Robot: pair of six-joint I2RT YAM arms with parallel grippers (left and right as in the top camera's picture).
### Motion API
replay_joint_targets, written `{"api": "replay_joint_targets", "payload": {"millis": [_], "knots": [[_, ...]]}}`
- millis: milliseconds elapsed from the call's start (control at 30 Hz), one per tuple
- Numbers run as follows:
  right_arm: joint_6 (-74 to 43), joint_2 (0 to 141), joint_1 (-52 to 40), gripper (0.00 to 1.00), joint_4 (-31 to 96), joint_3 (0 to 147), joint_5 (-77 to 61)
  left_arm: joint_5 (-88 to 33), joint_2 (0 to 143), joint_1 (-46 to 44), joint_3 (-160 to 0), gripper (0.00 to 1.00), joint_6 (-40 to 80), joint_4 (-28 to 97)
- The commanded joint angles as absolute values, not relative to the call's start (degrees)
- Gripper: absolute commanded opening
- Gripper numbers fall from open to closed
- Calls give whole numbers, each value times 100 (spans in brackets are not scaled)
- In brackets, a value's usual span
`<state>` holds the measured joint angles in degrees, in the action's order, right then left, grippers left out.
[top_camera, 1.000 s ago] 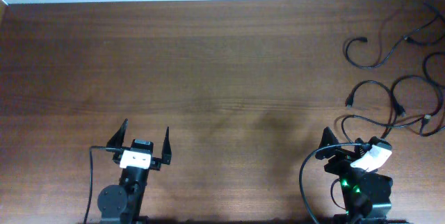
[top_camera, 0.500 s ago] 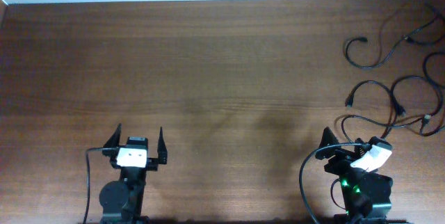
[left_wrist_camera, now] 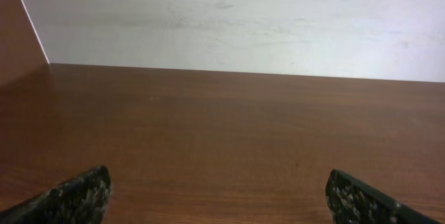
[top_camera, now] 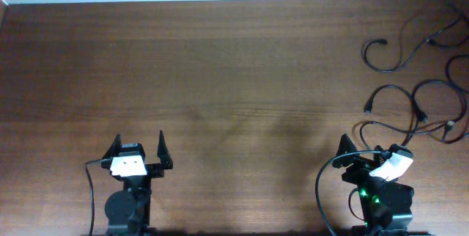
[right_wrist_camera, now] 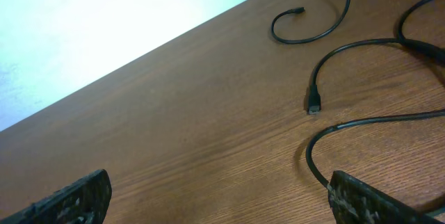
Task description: Untangle cables
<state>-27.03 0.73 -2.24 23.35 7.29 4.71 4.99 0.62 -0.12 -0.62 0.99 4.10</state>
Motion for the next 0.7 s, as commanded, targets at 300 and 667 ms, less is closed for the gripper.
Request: {"api": "replay_joint_targets", "payload": {"millis": [300, 667], "knots": [[-2729, 21, -261, 99, 2331, 687, 519, 626, 30, 27, -51, 99, 172, 421], [-2536, 21, -261, 99, 2340, 687, 502, 628, 30, 27, -51, 99, 172, 421]]}}
